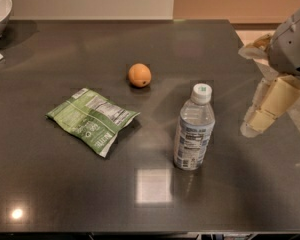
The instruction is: Move blue plastic bottle near green jalapeno chip bag
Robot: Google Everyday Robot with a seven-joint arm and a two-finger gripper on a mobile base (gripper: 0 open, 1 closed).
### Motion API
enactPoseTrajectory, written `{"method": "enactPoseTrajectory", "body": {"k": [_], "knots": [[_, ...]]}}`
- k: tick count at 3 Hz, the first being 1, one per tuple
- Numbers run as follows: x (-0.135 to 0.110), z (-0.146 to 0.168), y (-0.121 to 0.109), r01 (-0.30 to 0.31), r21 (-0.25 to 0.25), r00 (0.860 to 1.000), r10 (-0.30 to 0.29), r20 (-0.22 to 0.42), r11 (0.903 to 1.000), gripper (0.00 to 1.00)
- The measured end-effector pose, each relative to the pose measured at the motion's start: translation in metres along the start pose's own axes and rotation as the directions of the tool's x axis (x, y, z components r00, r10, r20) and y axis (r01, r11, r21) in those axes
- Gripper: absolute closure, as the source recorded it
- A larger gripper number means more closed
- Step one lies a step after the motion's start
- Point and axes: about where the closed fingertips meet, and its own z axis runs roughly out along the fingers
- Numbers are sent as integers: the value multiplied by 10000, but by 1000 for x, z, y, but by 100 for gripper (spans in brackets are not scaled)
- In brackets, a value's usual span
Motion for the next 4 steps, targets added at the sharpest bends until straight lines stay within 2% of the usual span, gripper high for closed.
{"method": "enactPoseTrajectory", "body": {"k": [1, 2, 3, 4], "knots": [[-20, 5, 14, 406, -400, 9908, -351, 1306, 9984, 0], [-35, 16, 28, 777, -907, 9749, -566, 2154, 9928, 0], [-44, 30, 39, 1034, -1315, 9629, -661, 2617, 9859, 0], [-49, 42, 48, 1256, -1628, 9570, -763, 2800, 9786, 0]]}}
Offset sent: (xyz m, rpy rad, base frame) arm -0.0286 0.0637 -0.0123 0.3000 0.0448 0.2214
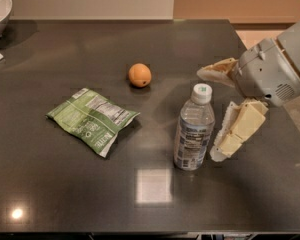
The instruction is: Move blue plastic bottle near green jalapeno chip bag
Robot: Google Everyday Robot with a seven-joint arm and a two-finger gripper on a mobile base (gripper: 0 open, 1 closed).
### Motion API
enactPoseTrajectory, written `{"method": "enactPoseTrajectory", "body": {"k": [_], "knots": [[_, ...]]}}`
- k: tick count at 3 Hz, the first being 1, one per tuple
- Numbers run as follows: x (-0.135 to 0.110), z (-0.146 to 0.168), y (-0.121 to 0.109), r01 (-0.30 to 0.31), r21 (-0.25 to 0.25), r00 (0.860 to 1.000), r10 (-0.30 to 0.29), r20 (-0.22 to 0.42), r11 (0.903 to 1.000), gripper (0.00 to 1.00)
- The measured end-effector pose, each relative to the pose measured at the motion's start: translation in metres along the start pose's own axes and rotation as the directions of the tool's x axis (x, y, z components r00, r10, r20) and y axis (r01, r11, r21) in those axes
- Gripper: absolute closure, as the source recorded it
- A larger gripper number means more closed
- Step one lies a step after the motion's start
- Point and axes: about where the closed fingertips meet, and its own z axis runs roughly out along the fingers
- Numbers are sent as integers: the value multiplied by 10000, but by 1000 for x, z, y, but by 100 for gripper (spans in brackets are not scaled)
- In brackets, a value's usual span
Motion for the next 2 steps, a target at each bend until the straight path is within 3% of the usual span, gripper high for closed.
{"method": "enactPoseTrajectory", "body": {"k": [2], "knots": [[-8, 11, 8, 168, -321, 9999, -167, 27, 9993, 40]]}}
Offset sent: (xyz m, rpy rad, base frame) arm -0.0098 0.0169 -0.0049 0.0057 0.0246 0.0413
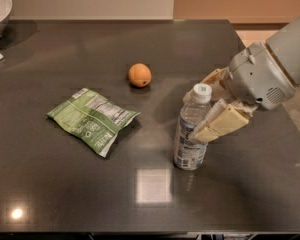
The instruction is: Move blue plastic bottle near green jalapeno chip bag
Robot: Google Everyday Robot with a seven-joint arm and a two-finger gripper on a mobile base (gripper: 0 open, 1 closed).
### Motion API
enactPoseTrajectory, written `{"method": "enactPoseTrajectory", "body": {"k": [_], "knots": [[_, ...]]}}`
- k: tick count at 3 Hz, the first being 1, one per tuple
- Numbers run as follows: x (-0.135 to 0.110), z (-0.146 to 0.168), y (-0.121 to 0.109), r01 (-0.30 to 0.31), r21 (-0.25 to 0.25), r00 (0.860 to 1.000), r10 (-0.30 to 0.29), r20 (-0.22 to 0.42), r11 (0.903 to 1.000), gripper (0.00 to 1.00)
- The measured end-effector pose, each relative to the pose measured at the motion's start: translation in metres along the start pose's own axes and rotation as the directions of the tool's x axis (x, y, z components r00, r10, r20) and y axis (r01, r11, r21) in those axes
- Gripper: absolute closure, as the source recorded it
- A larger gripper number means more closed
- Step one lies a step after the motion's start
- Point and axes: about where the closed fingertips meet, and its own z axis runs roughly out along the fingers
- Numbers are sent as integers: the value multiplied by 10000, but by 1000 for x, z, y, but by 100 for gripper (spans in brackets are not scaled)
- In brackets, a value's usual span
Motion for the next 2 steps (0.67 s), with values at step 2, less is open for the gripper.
{"method": "enactPoseTrajectory", "body": {"k": [2], "knots": [[-15, 2, -14, 4, 92, 10000, -4, 45, 10000, 87]]}}
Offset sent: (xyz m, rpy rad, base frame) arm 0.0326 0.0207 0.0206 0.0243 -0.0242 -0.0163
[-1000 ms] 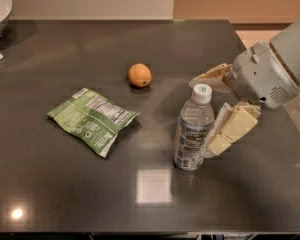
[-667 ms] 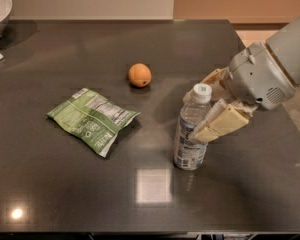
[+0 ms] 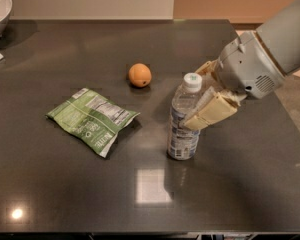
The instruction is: Move blue plastic bottle near green jalapeno chip bag
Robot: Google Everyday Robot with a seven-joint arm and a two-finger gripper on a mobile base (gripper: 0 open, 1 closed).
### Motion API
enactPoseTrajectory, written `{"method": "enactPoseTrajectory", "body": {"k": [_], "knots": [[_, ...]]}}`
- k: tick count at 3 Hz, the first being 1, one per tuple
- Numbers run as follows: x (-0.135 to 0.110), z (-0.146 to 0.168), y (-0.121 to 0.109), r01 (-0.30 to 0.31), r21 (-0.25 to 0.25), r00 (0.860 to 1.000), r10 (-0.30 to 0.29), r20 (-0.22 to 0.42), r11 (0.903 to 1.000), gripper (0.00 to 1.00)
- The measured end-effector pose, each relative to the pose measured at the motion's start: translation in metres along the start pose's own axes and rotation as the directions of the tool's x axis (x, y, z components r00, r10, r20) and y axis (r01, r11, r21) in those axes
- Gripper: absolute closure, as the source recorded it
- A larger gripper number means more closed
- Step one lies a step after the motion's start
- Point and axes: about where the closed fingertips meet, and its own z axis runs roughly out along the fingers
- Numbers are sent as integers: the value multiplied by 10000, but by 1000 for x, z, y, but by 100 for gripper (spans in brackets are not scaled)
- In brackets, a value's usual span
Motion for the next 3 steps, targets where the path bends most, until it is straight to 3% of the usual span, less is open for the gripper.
{"method": "enactPoseTrajectory", "body": {"k": [1, 3], "knots": [[-19, 4, -21, 199, 195, 9990, -207, 402, 9996, 100], [-52, 26, -52, 593, 43, 9933, -594, 993, 9982, 100]]}}
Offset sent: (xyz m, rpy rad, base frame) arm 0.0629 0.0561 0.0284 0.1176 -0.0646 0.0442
